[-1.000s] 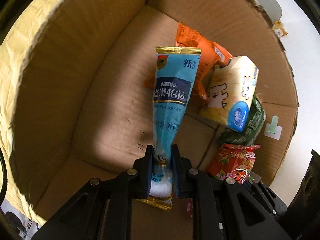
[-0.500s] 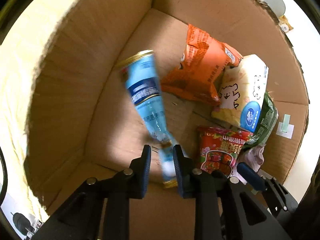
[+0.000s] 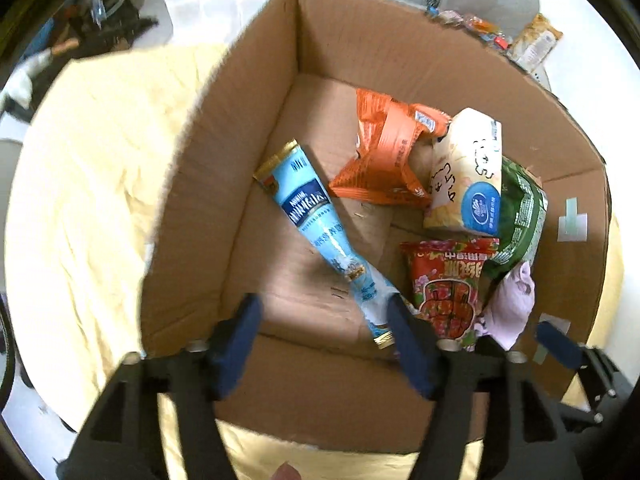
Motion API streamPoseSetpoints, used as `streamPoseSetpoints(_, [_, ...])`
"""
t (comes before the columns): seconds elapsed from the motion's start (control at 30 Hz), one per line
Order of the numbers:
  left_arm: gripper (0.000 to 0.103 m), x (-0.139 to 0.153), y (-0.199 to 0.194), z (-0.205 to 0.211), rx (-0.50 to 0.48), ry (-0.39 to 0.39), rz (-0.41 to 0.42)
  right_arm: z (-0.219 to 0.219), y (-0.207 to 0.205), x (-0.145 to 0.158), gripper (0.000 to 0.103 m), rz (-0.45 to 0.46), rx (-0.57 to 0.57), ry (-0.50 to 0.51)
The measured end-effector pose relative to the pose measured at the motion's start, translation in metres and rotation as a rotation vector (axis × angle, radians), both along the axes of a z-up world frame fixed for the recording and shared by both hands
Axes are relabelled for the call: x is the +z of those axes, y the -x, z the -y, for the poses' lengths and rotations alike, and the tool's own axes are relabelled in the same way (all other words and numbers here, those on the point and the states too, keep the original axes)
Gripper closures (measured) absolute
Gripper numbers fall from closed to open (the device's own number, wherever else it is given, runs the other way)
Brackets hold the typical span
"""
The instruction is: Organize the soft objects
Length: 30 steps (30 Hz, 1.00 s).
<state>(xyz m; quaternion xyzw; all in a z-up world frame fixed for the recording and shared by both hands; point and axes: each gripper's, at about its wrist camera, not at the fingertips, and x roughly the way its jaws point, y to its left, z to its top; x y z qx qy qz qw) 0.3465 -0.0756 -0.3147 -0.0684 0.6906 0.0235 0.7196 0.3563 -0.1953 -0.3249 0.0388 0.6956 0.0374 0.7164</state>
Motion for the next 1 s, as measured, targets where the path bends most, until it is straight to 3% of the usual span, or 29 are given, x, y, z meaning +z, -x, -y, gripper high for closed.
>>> streamPoseSetpoints(0.03, [0.022, 0.005, 0.002, 0.000, -0.007, -0.008, 0.013, 0.003, 0.003, 0.003, 0.014, 0.009, -0.013, 0.012])
streamPoseSetpoints(0.13, [0.010, 0.023, 0.010, -0.001, -0.034, -0.030, 0.054, 0.012, 0.013, 0.013, 0.007, 0.043, -0.042, 0.035])
streamPoseSetpoints(0.27, [0.007, 0.047, 0.022, -0.003, -0.048, -0.043, 0.110, 0.014, 0.028, 0.031, 0.000, 0.079, -0.085, 0.052])
streamPoseSetpoints(0.5, [0.003, 0.096, 0.050, -0.017, -0.070, -0.060, 0.239, 0.021, 0.054, 0.060, 0.000, 0.156, -0.144, 0.067])
streamPoseSetpoints(0.73, [0.003, 0.177, 0.101, -0.022, -0.104, -0.063, 0.414, 0.033, 0.106, 0.131, 0.000, 0.272, -0.184, 0.086])
streamPoseSetpoints(1.0, [0.002, 0.257, 0.160, -0.019, -0.118, -0.113, 0.552, 0.033, 0.176, 0.233, 0.000, 0.450, -0.190, 0.090])
